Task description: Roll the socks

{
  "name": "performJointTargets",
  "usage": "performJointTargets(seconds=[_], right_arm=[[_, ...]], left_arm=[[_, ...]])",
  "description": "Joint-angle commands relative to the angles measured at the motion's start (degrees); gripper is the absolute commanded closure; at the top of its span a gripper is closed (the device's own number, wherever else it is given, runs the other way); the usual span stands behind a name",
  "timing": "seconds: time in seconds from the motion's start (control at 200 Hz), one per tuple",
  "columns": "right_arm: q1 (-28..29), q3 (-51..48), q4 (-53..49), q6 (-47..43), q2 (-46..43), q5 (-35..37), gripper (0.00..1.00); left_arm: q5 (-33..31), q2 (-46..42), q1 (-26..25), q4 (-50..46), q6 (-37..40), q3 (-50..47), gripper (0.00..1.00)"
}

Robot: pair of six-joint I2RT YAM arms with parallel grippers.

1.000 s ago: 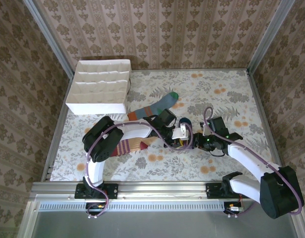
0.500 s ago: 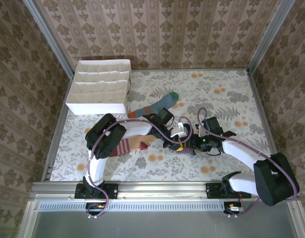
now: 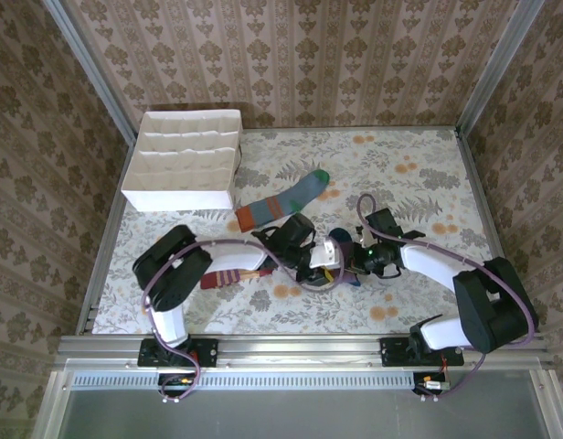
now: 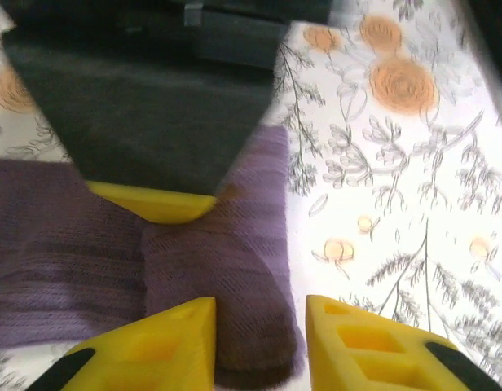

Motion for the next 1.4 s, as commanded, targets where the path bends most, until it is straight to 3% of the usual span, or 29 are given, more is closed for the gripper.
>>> performJointTargets(seconds=[0.0,0.155,0.35,0.455,0.57,0.69,0.745,0.875,0.96,1.135,1.395], right_arm=[[0.3,-0.6,-6.3,0.1,4.0,3.3,1.0],[0.2,0.7,-8.0,-0.3,5.9,3.7,1.0],[0.2,1.1,-8.3,-0.5,6.3,3.3,1.0],[0.2,1.2,-8.0,-0.8,6.1,2.5,1.0],[0.2,0.6,-6.6,-1.0,5.1,0.9,1.0],[0.2,0.2,-5.8,-1.1,3.3,-0.2,0.96],[0.2,-0.1,-5.4,-1.0,2.1,-0.4,0.88],[-0.2,-1.2,-5.0,-0.4,-2.8,-0.1,0.61],[-0.4,-2.2,-5.0,-0.3,-6.7,0.7,0.54],[-0.4,-5.8,-3.5,0.8,-15.4,1.4,0.53],[-0.1,-9.1,-1.3,1.8,-17.5,0.8,0.51]], left_arm=[[-12.1,-4.9,-3.2,10.0,9.9,-5.5,0.71],[-23.4,-5.7,-8.0,18.0,17.8,-9.9,0.62],[-26.6,-0.3,-9.7,16.6,19.7,-7.3,0.6],[-28.9,2.4,-10.0,16.2,18.4,-6.0,0.62],[-29.5,4.0,-9.8,11.9,15.8,-3.6,0.72],[-22.8,4.2,-7.7,3.9,11.5,-0.5,0.92],[-17.9,4.2,-6.0,-0.1,8.8,1.3,0.99],[-6.8,5.0,-2.3,-7.3,4.2,4.9,1.0],[0.0,6.5,-0.4,-12.1,2.4,7.6,1.0],[11.6,11.6,2.3,-20.8,-1.0,14.6,1.0],[16.8,17.5,3.6,-27.7,-3.3,21.6,1.0]])
